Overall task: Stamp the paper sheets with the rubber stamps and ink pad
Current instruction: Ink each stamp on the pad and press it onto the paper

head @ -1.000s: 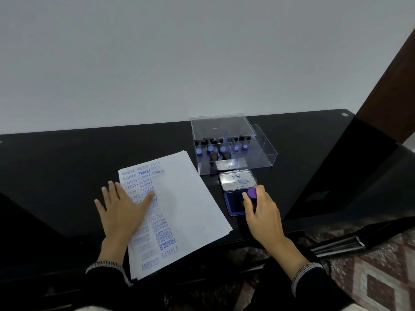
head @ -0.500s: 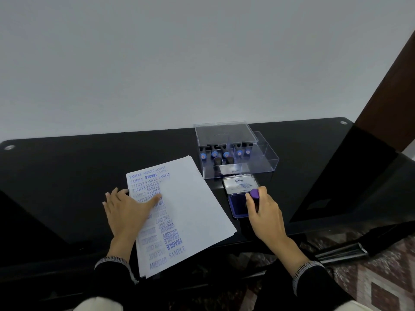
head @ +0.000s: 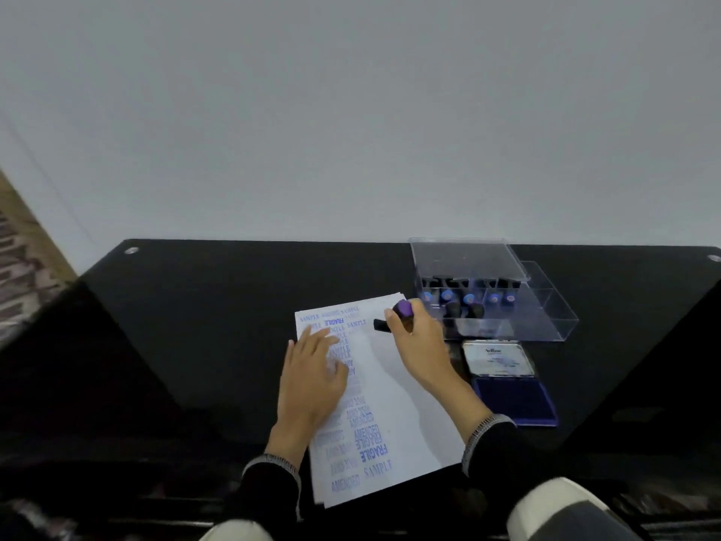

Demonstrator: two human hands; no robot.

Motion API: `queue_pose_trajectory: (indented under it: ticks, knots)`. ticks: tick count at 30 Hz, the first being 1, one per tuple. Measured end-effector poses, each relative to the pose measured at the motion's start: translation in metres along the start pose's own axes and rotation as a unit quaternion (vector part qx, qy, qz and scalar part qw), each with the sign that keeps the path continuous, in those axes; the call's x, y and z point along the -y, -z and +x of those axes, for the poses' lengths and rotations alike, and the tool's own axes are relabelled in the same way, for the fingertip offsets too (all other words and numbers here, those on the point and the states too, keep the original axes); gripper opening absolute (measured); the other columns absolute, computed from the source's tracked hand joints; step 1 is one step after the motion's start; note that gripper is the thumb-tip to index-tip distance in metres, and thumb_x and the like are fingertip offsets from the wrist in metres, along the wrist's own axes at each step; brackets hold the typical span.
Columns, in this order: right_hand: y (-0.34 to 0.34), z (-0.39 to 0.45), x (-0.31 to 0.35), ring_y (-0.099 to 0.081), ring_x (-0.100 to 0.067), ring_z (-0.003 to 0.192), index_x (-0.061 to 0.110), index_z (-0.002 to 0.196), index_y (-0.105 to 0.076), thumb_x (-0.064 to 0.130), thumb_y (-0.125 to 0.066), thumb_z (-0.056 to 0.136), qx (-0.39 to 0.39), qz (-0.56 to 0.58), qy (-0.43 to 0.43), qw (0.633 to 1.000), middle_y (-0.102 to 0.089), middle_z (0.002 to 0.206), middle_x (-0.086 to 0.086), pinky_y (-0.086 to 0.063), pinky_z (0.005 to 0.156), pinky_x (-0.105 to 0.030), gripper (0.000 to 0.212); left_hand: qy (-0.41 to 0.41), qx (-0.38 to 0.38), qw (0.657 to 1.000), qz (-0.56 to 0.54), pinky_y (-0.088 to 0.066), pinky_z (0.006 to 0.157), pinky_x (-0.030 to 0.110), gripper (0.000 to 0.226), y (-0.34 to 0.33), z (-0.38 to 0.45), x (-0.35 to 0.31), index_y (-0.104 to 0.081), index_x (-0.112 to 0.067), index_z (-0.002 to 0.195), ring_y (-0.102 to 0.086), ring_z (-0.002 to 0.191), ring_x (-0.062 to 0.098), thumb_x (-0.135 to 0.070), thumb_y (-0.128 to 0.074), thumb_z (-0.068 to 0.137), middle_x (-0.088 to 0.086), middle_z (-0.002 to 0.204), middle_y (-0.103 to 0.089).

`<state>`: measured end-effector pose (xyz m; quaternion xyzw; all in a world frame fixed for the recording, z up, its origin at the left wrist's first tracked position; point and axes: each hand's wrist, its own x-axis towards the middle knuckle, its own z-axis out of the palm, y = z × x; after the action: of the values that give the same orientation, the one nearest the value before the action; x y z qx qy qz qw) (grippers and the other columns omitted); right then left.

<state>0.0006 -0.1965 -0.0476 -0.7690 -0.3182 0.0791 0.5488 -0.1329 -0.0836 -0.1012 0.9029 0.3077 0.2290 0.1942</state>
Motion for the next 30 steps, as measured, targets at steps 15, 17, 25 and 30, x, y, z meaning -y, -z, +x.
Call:
queue_pose_trajectory:
  ticks: [15, 17, 25, 30]
  knots:
    - [-0.035, 0.041, -0.008, -0.054, -0.013, 0.071, 0.018, 0.087, -0.052, 0.032, -0.059, 0.091, 0.133, -0.188, 0.040, 0.972, -0.057, 0.076, 0.005, -0.038, 0.060, -0.023, 0.016, -0.019, 0.048, 0.998, 0.041, -0.013, 0.118, 0.038, 0.077, -0.004, 0.006, 0.010, -0.035, -0.036, 0.143, -0.028, 0.137, 0.005, -0.077, -0.044, 0.079, -0.017, 0.145, -0.037]
    - [-0.036, 0.040, -0.007, -0.053, -0.013, 0.071, 0.019, 0.087, -0.051, 0.033, -0.058, 0.092, 0.136, -0.198, 0.039, 0.970, -0.056, 0.077, 0.005, -0.037, 0.058, -0.022, 0.017, -0.021, 0.051, 0.998, 0.040, -0.013, 0.118, 0.039, 0.074, -0.005, 0.006, 0.012, -0.036, -0.038, 0.142, -0.027, 0.138, 0.005, -0.077, -0.043, 0.079, -0.017, 0.146, -0.036]
    - [-0.039, 0.036, -0.005, -0.056, -0.017, 0.080, 0.016, 0.104, -0.055, 0.037, -0.055, 0.094, 0.140, -0.245, 0.038, 0.959, -0.063, 0.093, -0.002, -0.040, 0.065, -0.026, 0.024, -0.024, 0.053, 0.998, 0.031, -0.015, 0.118, 0.042, 0.073, -0.008, 0.006, 0.014, -0.038, -0.037, 0.140, -0.028, 0.137, 0.005, -0.077, -0.041, 0.079, -0.017, 0.145, -0.037]
    - [-0.039, 0.035, -0.002, -0.051, -0.013, 0.078, 0.015, 0.111, -0.053, 0.038, -0.052, 0.095, 0.145, -0.277, 0.050, 0.949, -0.061, 0.096, -0.001, -0.031, 0.053, -0.014, 0.029, -0.022, 0.058, 0.997, 0.036, -0.015, 0.118, 0.042, 0.074, -0.009, 0.007, 0.015, -0.040, -0.038, 0.139, -0.028, 0.138, 0.006, -0.078, -0.038, 0.078, -0.017, 0.145, -0.037]
